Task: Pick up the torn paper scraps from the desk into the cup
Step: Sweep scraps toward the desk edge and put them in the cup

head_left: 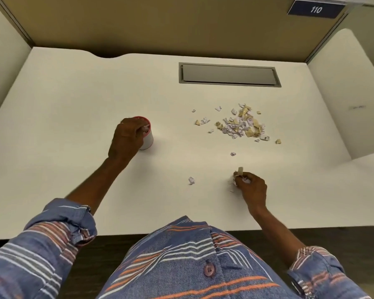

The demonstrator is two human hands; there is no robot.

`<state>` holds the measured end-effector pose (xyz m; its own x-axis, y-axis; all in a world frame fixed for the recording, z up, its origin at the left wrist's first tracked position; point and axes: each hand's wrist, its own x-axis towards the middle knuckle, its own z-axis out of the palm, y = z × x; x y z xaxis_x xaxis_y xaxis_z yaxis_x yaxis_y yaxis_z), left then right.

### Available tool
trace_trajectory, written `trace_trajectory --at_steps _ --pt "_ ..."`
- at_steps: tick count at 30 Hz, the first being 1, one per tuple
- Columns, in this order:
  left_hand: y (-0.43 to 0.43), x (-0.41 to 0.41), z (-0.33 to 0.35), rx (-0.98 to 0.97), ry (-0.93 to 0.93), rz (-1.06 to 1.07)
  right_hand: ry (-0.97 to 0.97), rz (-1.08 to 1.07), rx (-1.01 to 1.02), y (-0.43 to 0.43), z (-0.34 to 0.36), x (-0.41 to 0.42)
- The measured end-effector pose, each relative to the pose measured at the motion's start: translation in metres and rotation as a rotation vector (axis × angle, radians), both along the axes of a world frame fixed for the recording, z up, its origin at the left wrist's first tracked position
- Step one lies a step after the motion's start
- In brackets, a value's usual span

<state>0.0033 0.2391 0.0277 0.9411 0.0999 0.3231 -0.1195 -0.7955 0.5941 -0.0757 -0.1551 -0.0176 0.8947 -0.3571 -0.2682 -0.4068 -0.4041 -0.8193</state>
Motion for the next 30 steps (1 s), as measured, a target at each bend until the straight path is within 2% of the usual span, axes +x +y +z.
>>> trace_trajectory --at_steps 9,20,24,30 --pt "0.010 -0.002 0.005 -0.037 0.043 0.066 -0.003 -0.120 0.225 0.037 0.002 0.017" --pt "0.021 -0.009 -0.002 -0.251 0.000 0.062 -0.036 0.176 0.579 0.184 0.055 0.079" --pt "0.023 -0.010 0.000 -0.325 0.033 0.087 -0.059 0.302 0.458 0.238 0.075 0.105" --pt "0.026 -0.009 0.004 -0.402 0.074 0.091 -0.185 0.604 -0.061 0.283 0.085 0.131"
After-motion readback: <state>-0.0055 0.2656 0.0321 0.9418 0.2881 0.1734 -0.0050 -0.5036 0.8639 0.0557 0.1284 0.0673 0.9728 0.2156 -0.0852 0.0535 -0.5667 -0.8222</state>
